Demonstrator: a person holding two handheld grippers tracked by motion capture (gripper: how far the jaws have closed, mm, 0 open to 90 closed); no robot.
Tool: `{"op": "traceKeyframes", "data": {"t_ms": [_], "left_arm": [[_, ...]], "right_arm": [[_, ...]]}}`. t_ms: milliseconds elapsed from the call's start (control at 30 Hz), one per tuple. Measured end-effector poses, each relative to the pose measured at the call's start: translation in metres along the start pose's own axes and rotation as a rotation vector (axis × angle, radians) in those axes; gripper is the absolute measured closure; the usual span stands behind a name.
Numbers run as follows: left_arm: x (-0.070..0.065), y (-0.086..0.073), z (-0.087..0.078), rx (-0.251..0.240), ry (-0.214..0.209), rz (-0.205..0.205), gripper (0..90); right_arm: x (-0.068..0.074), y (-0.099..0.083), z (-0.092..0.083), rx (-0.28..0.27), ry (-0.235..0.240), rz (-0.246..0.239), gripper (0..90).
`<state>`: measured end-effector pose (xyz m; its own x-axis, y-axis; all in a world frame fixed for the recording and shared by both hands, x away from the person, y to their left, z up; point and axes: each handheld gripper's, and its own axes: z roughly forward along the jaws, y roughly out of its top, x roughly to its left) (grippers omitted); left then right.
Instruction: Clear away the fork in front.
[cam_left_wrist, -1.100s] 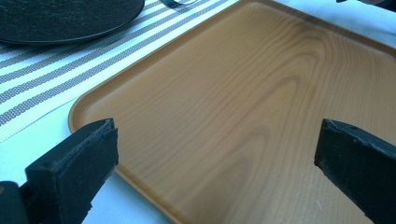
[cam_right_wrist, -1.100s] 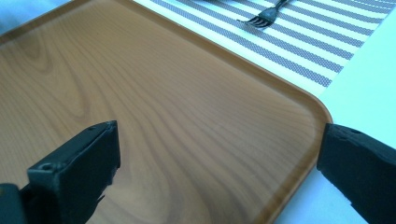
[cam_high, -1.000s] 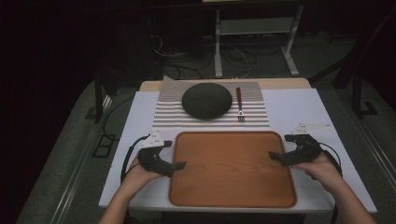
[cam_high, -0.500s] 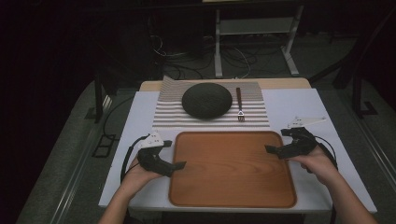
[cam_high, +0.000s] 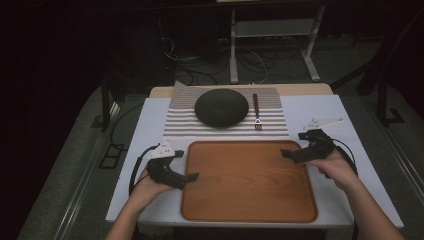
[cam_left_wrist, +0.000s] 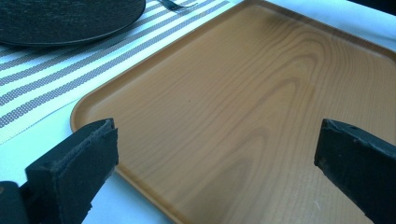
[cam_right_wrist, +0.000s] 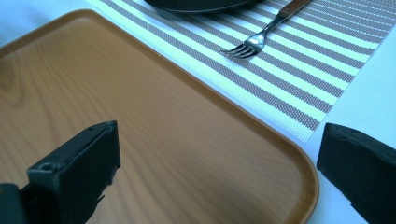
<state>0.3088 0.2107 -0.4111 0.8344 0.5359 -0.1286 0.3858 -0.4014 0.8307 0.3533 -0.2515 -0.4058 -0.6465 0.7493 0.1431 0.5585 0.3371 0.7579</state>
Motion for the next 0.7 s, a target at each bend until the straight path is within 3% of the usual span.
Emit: {"op": "traceKeyframes", "data": {"t_ms": [700], "left_arm": [[0.000, 0.000, 0.000, -0.006, 0.002, 0.000, 0.0]], "right_arm": [[-0.011, 0.020, 0.021, 0.023, -0.020, 0.004, 0.0]]}}
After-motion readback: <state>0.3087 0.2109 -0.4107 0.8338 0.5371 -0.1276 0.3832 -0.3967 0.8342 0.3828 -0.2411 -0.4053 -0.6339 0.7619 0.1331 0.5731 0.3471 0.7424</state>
